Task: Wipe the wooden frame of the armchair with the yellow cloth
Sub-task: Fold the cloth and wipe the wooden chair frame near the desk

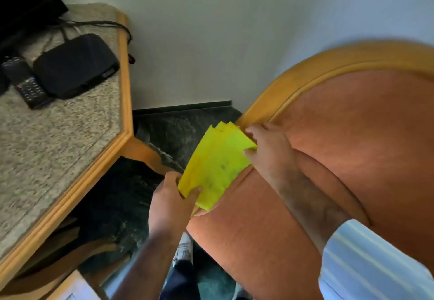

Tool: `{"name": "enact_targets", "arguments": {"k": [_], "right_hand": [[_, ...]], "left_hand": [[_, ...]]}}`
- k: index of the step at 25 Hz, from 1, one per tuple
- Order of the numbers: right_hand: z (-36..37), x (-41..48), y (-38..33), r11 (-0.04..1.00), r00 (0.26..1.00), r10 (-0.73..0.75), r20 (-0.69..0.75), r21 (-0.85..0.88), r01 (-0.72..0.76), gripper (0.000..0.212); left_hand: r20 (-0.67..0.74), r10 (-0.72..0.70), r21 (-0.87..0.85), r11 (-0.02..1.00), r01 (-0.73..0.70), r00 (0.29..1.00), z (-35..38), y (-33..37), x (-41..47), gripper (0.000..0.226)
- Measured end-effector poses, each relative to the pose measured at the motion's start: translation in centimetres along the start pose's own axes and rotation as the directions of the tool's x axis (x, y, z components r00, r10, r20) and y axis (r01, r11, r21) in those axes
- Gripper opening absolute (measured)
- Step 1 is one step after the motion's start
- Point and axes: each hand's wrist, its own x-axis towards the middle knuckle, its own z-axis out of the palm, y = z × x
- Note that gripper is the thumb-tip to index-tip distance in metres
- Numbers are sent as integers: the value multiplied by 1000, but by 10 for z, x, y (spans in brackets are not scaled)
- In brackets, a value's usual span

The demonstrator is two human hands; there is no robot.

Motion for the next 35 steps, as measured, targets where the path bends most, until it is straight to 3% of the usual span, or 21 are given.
{"name": "enact_targets", "arguments": {"k": [2, 3, 5, 6, 7, 9, 16, 19, 24, 31, 35], "right_hand": [[5, -3, 11, 993, 983, -99, -153, -85, 87, 77], [2, 4, 15, 983, 962, -158, -221, -125, 133, 79], [-8, 35, 24, 958, 931, -224, -289, -240, 156, 75], [-15, 56, 27, 942, 922, -240, -305, -302, 145, 73], [-23, 77, 31, 926, 916, -249, -314, -355, 130, 72], [-32, 111, 40, 903, 928, -238, -287, -417, 102, 71], [-21, 130, 59, 900, 921, -228, -314, -430, 76, 71], [-20, 133, 59, 887, 904, -272, -330, -451, 102, 72], [-7, 125, 54, 864, 892, -306, -333, -490, 113, 73], [3, 116, 45, 840, 900, -341, -273, -517, 161, 74], [9, 114, 46, 838, 876, -376, -303, -514, 182, 71]], "left_hand": [[-85, 228, 174, 962, -210, 970, 4, -11, 1, 67], [-83, 432, 218, 887, -407, 898, 7, -12, 6, 72], [92, 739, 280, 624, -729, 668, 17, 1, 25, 71], [207, 789, 328, 502, -801, 579, 27, 12, 36, 71], [299, 788, 384, 417, -824, 538, 37, 24, 44, 72], [388, 741, 477, 347, -807, 548, 51, 38, 55, 73], [500, 660, 476, 332, -815, 561, 8, -46, 18, 67], [494, 624, 552, 314, -773, 606, 22, -12, 29, 72], [445, 632, 499, 414, -761, 635, 58, 50, 51, 78], [549, 589, 529, 304, -792, 593, -13, -61, -4, 74], [510, 586, 546, 346, -763, 630, 33, 9, 33, 77]]}}
